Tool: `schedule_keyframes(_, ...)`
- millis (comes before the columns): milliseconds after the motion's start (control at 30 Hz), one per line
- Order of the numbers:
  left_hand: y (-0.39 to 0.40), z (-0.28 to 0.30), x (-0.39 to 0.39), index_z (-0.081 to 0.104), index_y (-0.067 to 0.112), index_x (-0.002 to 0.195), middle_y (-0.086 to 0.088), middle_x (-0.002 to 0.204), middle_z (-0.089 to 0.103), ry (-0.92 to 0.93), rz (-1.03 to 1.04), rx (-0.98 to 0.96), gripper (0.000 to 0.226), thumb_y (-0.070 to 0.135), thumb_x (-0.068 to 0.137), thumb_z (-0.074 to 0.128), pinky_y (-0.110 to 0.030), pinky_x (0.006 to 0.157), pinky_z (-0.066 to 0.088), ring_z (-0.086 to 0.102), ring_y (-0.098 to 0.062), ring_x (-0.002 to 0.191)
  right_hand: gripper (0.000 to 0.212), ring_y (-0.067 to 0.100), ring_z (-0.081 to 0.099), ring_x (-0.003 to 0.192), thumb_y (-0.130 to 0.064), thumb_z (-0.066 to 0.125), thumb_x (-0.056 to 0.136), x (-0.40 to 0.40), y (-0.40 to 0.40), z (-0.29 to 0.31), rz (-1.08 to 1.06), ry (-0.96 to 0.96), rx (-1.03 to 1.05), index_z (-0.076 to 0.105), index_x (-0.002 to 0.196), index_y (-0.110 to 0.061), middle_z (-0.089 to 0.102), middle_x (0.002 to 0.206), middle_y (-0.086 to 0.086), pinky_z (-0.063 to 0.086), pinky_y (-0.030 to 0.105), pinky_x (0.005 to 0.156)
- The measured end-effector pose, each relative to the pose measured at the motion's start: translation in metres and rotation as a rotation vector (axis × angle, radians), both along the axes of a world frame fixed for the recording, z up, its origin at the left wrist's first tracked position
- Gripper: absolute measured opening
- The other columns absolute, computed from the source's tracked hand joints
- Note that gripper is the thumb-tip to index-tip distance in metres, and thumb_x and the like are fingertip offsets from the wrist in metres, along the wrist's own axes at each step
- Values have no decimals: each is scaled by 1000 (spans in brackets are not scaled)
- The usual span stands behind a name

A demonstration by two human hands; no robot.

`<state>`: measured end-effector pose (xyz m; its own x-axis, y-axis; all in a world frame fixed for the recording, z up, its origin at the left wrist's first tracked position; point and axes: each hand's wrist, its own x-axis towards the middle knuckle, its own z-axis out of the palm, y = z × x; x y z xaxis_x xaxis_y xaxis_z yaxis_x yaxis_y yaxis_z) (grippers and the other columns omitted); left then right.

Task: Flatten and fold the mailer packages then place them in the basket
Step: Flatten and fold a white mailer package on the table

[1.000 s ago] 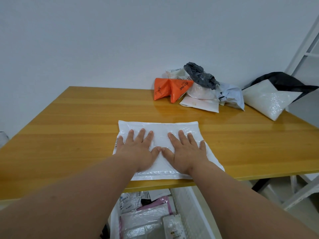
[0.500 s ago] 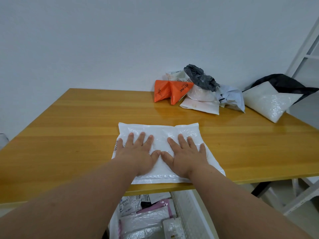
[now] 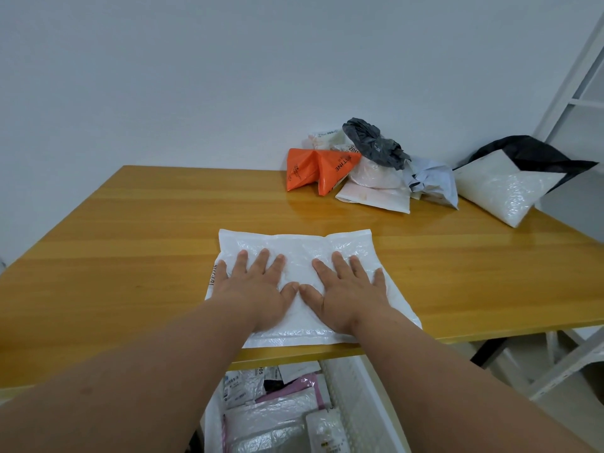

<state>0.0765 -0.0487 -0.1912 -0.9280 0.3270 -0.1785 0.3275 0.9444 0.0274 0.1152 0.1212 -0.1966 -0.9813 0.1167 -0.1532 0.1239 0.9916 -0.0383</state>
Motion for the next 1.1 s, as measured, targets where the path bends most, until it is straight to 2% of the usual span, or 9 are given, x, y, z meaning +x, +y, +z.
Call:
schedule_keyframes(267,0,5,-6,-12,37,154,7,163,-17,-60,-4,-30,71,70,93,7,-59,118,-3,-15,-28,150,73,25,-13,150,-75,18,90,-1,0,9,-24,-50,-67,4,154,-43,-9,164,-5,-7,62,116)
schedule_keyframes(333,3,14,-15,2,37,155,5,164,-5,-86,6,-48,73,72,92,16,-60,117,9,-2,-32,150,70,29,7,149,-67,36,88,-10,1,25,-73,-53,-184,21,151,-42,11,163,-1,6,58,117)
schedule_keyframes(433,9,27,-27,26,34,148,-1,155,23,29,17,-42,63,64,93,26,-54,108,28,25,-32,139,62,29,37,133,-55,48,85,-24,7,45,-159,155,-251,39,142,-32,40,146,3,32,48,108)
schedule_keyframes(500,11,26,-29,29,32,146,-3,151,27,165,-4,-23,58,59,95,24,-52,107,27,26,-29,137,62,28,33,136,-58,47,87,-28,8,43,-94,241,-111,37,142,-32,37,146,3,27,47,110)
schedule_keyframes(567,13,20,-34,22,35,151,-2,157,19,203,-47,-10,61,62,96,17,-54,114,15,16,-28,144,68,29,16,146,-68,39,88,-30,11,33,-32,184,-48,27,148,-40,21,158,2,14,50,118)
schedule_keyframes(633,13,12,-41,6,40,154,3,164,1,138,-68,-16,64,66,95,9,-57,118,-1,-2,-27,150,78,29,-7,151,-80,26,84,-33,17,24,-37,88,-41,11,152,-46,-2,165,-2,0,56,119)
schedule_keyframes(700,12,7,-46,-4,44,153,9,164,-11,40,-51,-9,66,70,93,5,-59,117,-7,-14,-27,150,87,29,-17,149,-88,16,78,-36,24,18,-47,20,-5,-1,153,-46,-14,164,-4,-5,60,117)
schedule_keyframes(900,12,1,-50,-13,49,150,13,162,-17,-16,-10,-18,71,77,87,3,-60,117,-8,-18,-30,149,101,30,-16,149,-95,1,64,-39,27,9,-46,-58,16,-7,152,-46,-14,164,-3,-5,63,116)
schedule_keyframes(1100,12,-1,-47,-13,49,149,15,161,-18,-3,-5,-21,70,77,87,2,-64,115,-8,-18,-30,149,95,30,-15,150,-92,4,71,-39,28,5,-38,-32,34,-4,153,-45,-11,164,-2,-7,62,116)
